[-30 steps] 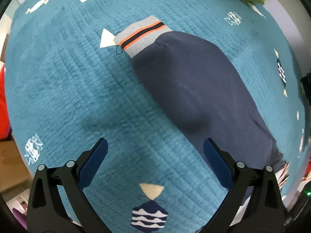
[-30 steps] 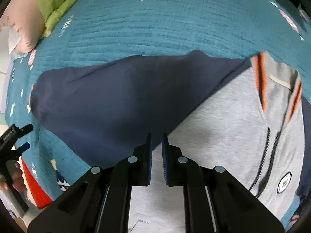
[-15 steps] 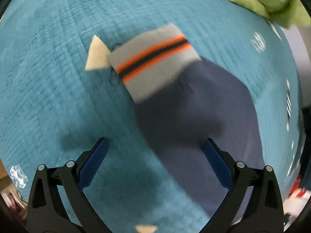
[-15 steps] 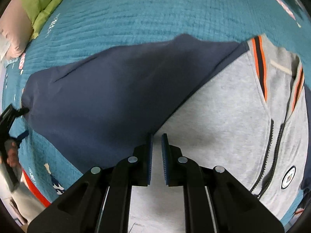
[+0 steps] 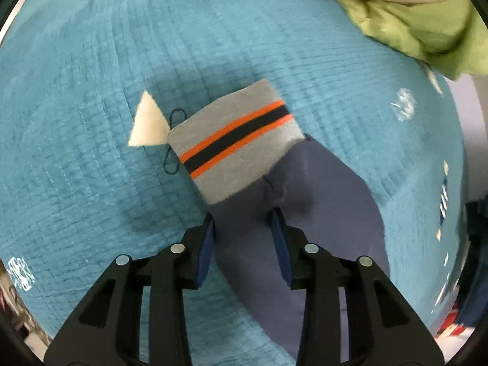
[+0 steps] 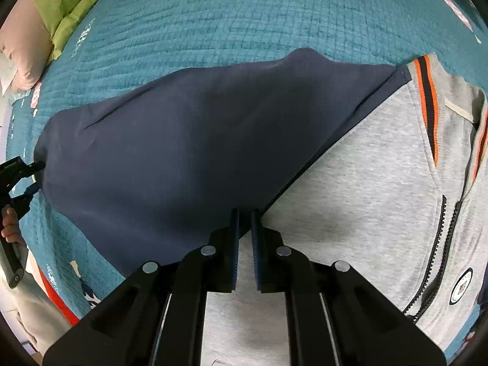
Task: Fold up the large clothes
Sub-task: 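Close the left gripper on the striped cuff of the navy sleeve, then carry the cuff across the jacket body toward the right gripper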
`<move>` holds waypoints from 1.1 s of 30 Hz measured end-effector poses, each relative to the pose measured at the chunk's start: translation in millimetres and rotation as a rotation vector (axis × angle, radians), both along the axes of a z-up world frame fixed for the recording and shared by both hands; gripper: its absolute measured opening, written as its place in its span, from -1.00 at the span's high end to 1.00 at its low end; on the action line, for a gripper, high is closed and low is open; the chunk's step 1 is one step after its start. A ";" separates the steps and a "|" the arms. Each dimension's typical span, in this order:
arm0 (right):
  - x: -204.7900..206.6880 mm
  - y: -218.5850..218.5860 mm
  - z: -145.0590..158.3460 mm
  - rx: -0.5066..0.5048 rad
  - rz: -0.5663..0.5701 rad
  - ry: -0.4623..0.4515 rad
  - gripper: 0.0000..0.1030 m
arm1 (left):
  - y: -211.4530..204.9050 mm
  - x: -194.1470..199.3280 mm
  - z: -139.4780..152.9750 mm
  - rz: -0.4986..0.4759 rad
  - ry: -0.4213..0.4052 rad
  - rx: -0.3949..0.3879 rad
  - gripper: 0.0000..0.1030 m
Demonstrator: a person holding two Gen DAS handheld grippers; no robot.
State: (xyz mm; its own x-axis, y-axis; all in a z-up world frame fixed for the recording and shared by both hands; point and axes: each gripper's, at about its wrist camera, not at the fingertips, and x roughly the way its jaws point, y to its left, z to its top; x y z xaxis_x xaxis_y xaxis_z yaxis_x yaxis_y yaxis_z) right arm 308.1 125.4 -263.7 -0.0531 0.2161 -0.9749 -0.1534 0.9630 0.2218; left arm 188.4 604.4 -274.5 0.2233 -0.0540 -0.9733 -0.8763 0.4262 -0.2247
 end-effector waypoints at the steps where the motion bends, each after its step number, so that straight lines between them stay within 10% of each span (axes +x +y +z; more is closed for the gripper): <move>1: 1.3 -1.1 -1.0 0.012 -0.011 0.003 0.87 | 3.8 5.8 -6.0 -0.011 0.007 -0.013 0.07; 3: 0.8 -7.6 -0.7 0.026 -0.026 0.003 0.87 | 14.4 26.7 -12.7 -0.076 -0.134 -0.147 -0.93; 7: -1.6 -9.0 0.8 0.032 -0.009 -0.015 0.87 | 32.1 31.0 -16.5 0.067 -0.100 -0.129 -0.90; 11: -4.2 -15.0 -0.5 0.051 -0.017 -0.007 0.88 | 28.2 29.9 -3.7 0.053 -0.011 0.011 0.12; 13: -10.0 -27.5 1.8 0.058 -0.015 -0.009 0.88 | 24.6 25.3 5.3 0.029 -0.135 0.020 0.58; 20: -12.2 -37.0 -0.2 0.072 -0.043 -0.018 1.00 | -16.9 42.7 36.0 -0.103 -0.130 0.213 0.66; 33: 0.1 -48.5 -11.9 0.147 -0.064 0.043 1.00 | -211.7 41.4 200.9 -0.486 -0.521 0.401 0.65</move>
State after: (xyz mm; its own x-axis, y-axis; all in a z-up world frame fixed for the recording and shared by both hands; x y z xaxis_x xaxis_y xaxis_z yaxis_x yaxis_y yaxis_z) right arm 308.1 76.9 -275.6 -0.0754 0.3601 -0.9298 -0.0802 0.9273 0.3657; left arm 229.7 392.7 -73.6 0.6935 0.0688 -0.7172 -0.3981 0.8662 -0.3019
